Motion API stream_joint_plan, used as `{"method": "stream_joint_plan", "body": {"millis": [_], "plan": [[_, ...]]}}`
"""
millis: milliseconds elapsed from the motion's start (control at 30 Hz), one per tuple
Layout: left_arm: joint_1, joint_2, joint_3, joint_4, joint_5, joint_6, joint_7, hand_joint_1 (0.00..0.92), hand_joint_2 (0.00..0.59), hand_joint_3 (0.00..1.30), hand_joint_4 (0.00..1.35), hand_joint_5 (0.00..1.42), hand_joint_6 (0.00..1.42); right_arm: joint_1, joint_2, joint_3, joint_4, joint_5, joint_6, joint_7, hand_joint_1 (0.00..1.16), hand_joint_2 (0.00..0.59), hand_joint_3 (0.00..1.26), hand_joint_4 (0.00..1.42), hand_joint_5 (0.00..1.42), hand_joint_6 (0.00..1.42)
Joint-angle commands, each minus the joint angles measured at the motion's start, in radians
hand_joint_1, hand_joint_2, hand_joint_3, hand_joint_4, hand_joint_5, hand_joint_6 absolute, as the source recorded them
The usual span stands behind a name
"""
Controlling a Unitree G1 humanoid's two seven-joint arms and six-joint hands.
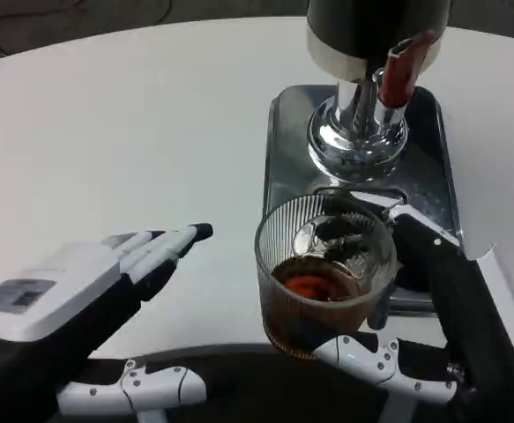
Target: Grasp the cup under the faucet to collect the drink, then remove the cup.
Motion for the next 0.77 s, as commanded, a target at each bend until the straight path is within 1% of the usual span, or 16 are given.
{"method": "stream_joint_plan", "body": {"millis": [33,767], "plan": [[0.032,0.006,0.022,-0.009,-0.016,-0.021,-0.016,0.0,0.082,0.0,0.0,0.0,0.0,0.006,0.005,0.012,-0.031,0.007,-0.023,0.004,0.86,0.182,0.88,1.01,1.26,1.16],[0.033,0.006,0.029,0.007,-0.041,-0.024,-0.015,0.0,0.082,0.0,0.0,0.0,0.0,0.005,0.007,0.011,-0.038,0.006,-0.013,0.015,0.86,0.179,0.9,1.02,1.26,1.17]]}}
